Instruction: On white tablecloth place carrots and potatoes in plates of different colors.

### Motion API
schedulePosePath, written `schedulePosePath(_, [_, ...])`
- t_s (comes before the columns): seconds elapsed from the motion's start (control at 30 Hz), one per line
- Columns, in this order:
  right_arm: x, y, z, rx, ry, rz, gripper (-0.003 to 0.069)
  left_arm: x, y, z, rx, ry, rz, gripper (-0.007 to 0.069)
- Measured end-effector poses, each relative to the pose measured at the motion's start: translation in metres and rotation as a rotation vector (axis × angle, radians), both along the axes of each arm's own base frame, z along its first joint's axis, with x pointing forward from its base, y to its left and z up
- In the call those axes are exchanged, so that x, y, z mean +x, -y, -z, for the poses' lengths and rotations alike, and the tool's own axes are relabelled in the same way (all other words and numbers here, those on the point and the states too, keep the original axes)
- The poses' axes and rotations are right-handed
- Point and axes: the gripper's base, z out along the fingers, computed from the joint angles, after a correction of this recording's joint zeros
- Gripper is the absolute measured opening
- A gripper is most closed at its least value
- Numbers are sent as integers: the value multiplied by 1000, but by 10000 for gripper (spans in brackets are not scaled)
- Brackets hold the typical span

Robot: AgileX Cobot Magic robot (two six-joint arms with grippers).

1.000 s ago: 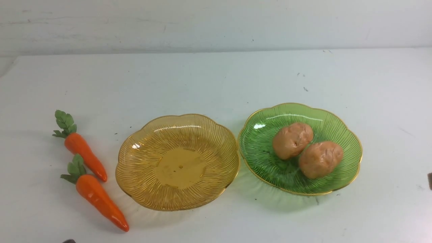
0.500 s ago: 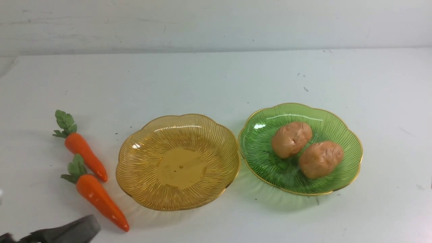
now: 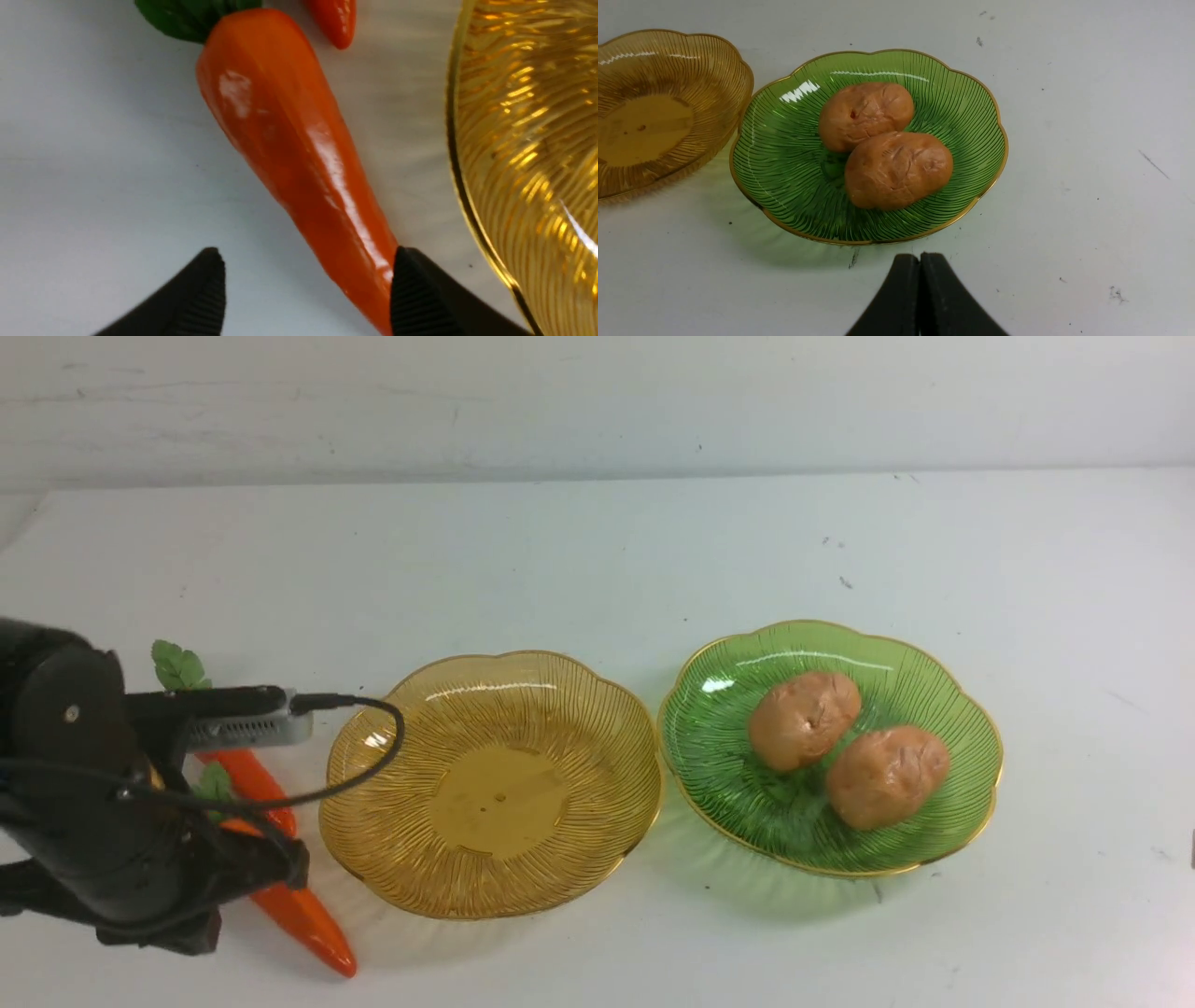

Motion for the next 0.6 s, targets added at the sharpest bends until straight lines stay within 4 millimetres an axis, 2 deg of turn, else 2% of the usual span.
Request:
schedulePosePath(0.2, [0, 0, 0, -2, 0, -1, -15, 6, -2, 11, 21, -1, -75, 501])
schedulePosePath(0.5, [0, 0, 0, -2, 0, -1, -15, 14, -2, 26, 30, -7, -109, 503])
schedulePosePath(0.6, [0, 0, 0, 0, 0, -1, -15, 18, -1, 38, 27, -22, -121, 503])
